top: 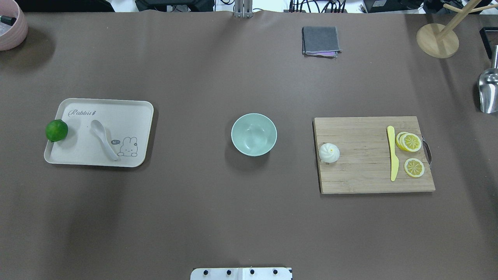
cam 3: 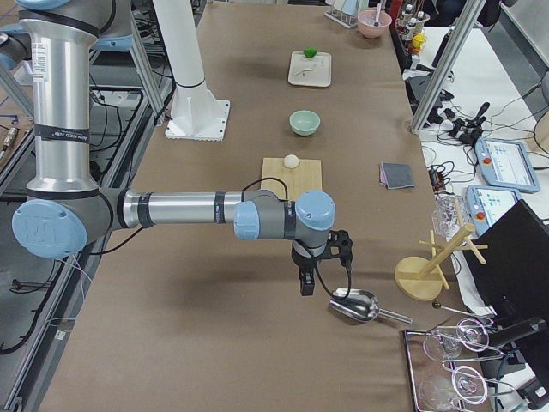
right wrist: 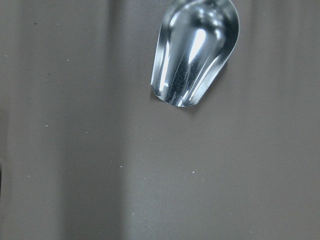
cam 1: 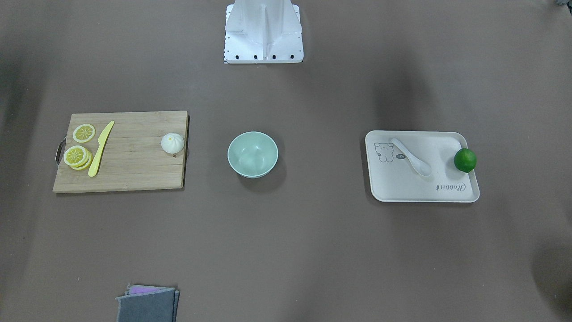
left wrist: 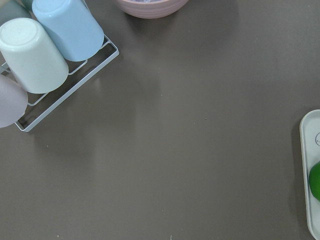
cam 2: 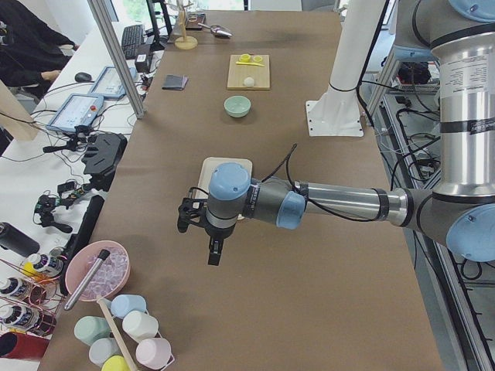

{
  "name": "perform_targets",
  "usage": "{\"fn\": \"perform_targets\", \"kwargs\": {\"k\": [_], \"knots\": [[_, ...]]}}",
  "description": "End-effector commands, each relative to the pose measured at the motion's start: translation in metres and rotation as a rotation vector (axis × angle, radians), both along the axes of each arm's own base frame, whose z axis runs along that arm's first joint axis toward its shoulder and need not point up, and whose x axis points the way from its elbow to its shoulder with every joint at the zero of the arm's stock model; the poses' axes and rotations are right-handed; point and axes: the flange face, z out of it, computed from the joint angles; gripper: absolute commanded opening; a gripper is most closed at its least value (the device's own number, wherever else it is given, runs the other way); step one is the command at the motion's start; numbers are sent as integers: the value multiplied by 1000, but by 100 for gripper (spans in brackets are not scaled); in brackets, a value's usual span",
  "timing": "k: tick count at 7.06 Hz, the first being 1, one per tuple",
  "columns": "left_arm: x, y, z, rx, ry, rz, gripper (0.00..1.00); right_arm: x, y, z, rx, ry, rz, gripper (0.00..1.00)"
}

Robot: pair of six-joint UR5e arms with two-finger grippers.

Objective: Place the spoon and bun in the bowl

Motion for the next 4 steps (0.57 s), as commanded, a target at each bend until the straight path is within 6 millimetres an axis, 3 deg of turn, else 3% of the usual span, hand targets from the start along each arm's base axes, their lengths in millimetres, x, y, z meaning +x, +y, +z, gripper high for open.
{"fn": "perform_targets", "kwargs": {"k": [1,4], "knots": [[0,0,-3,8,-1,-1,98,0,-1,0,-2,0,2,100],[0,-1,-6,14,4,-1,98,0,0,-1,-1,-2,2,100]]}}
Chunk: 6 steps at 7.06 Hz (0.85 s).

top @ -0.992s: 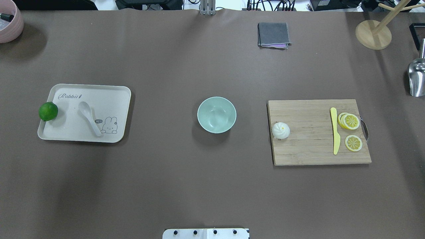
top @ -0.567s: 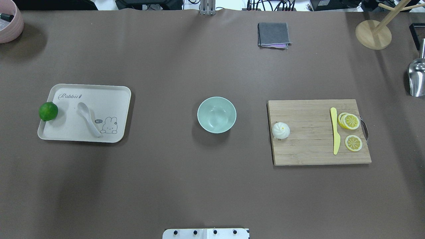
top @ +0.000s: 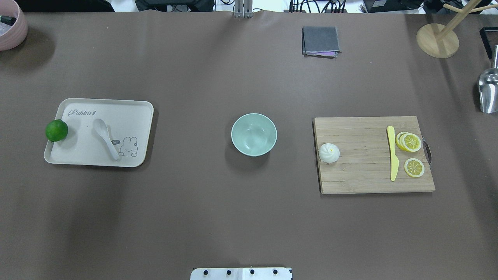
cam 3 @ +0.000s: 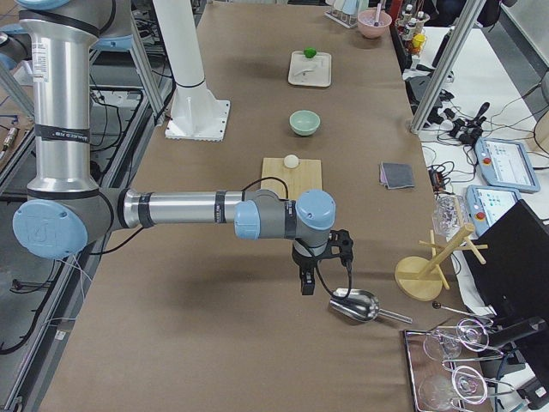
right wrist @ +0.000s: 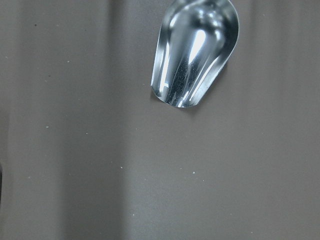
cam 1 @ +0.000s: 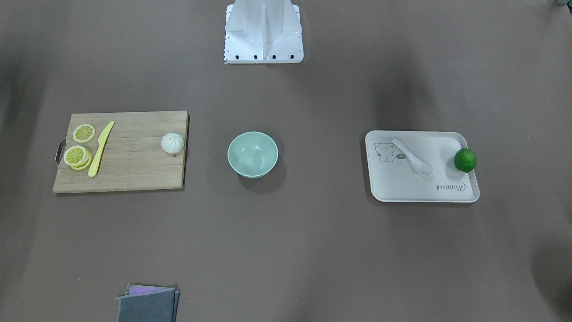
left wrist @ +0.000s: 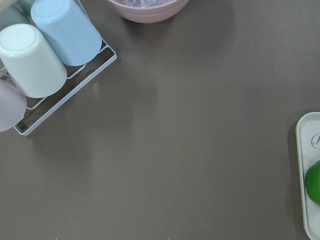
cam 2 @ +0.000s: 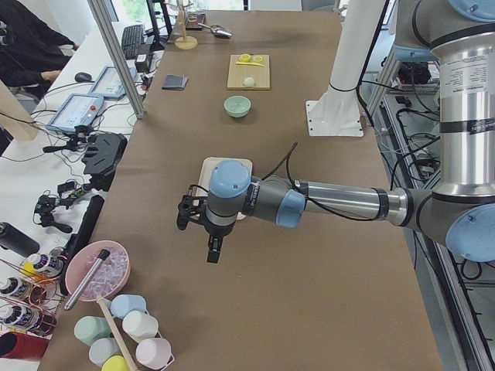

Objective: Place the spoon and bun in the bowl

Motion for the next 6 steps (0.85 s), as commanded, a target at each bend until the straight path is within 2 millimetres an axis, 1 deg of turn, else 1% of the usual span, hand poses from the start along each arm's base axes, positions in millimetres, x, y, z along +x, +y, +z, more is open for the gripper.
{"fn": "perform_targets", "kwargs": {"k": [1,3,4,6], "knots": [[0,0,-1,4,-1,0,98,0,0,-1,3,-1,0,100],[1,0,-2,3,-1,0,98,0,0,-3,6,-1,0,100],[6,-1,-12,14,4,0,98,0,-1,-7,12,-3,1,100],[60,-15,-69,-7,53,-19,98,0,-3,-19,42,-4,-5,100]]}}
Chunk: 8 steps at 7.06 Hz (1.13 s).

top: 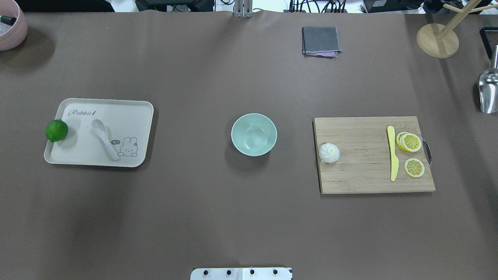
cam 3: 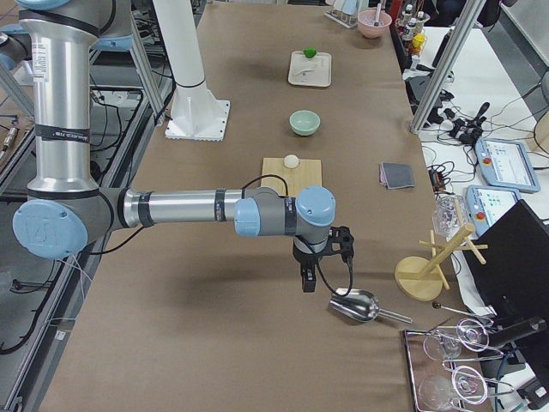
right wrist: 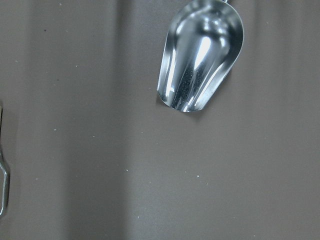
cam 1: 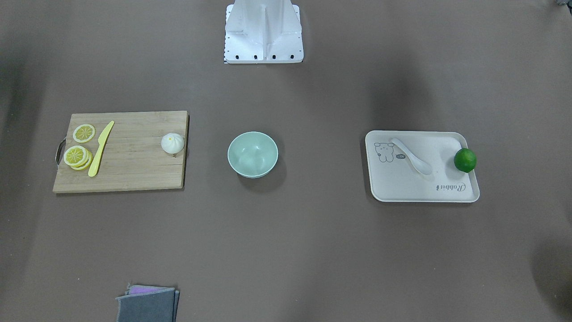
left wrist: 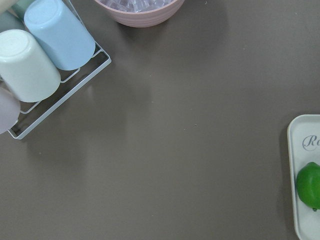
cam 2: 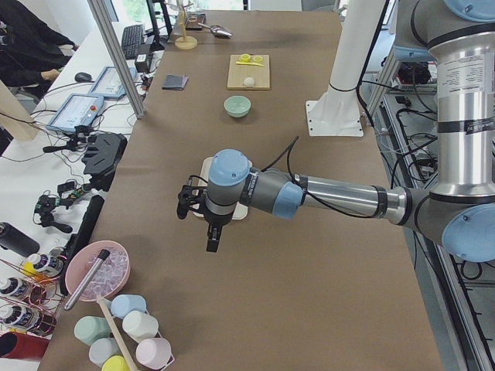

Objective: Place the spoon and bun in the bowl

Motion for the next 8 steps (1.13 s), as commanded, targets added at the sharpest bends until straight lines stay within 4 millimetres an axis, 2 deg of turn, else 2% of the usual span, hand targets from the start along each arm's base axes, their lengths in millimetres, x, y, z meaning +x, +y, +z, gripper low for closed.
{"fn": "perform_targets", "kwargs": {"k": [1,2,3,4,5,6,8], "knots": [[51,-6,-58,38,53,1,98,-1,-2,-22,45,-8,-5,100],[82,-23,-91,54,104,-38,98,-2,-4,-44,87,-8,-2,100],[110,-35,-129,26,164,-163,98,-11,-3,-71,135,-44,-20,100],[155,-32,-147,108,161,-171,98,-17,1,-73,117,-130,-31,100],[198,-27,-152,133,139,-137,98,-20,2,-74,115,-156,-37,100],[239,-34,-152,77,119,-240,98,-20,2,-68,85,-151,-19,100],[323,-7,-136,90,41,-293,98,-22,-1,-69,53,-164,7,100]]}}
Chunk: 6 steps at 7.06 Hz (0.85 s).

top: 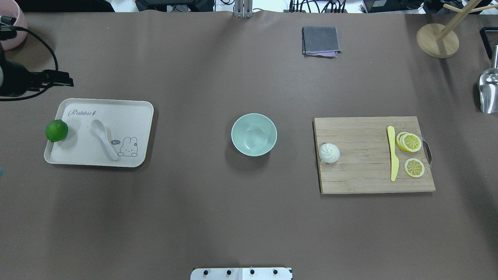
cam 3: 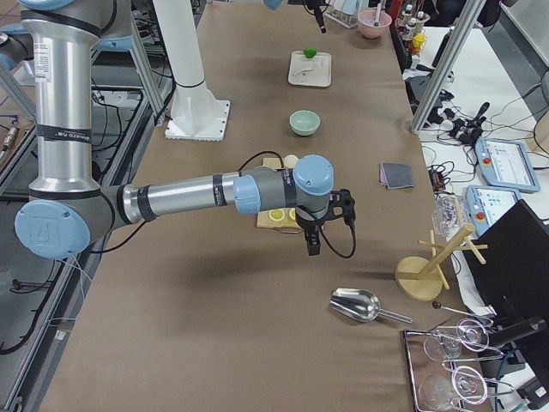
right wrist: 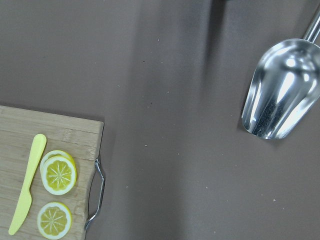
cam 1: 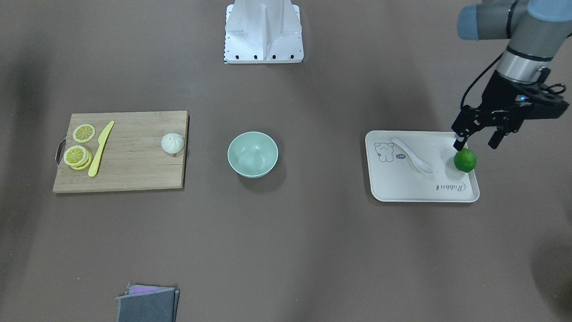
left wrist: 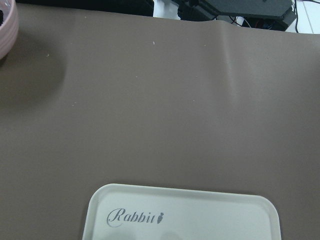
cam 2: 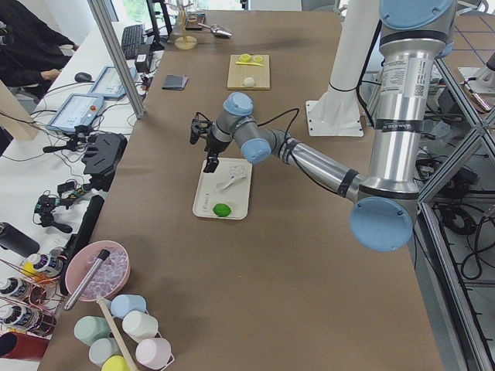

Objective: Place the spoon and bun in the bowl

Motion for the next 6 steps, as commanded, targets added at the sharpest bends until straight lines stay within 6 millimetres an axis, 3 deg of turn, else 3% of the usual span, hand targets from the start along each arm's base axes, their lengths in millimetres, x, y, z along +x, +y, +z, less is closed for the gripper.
{"fn": "perform_targets", "kwargs": {"k": [1,3,6], "knots": [[71,24,16,-16,-46,-54,98,-1,-1,0,-22,-6,15,100],[112,42,7,-81,14,-133,97,-1,-1,1,-49,-8,34,100],[171,75,42,-67,-69,-97,97,-7,-7,-11,-100,-19,83,100]]}}
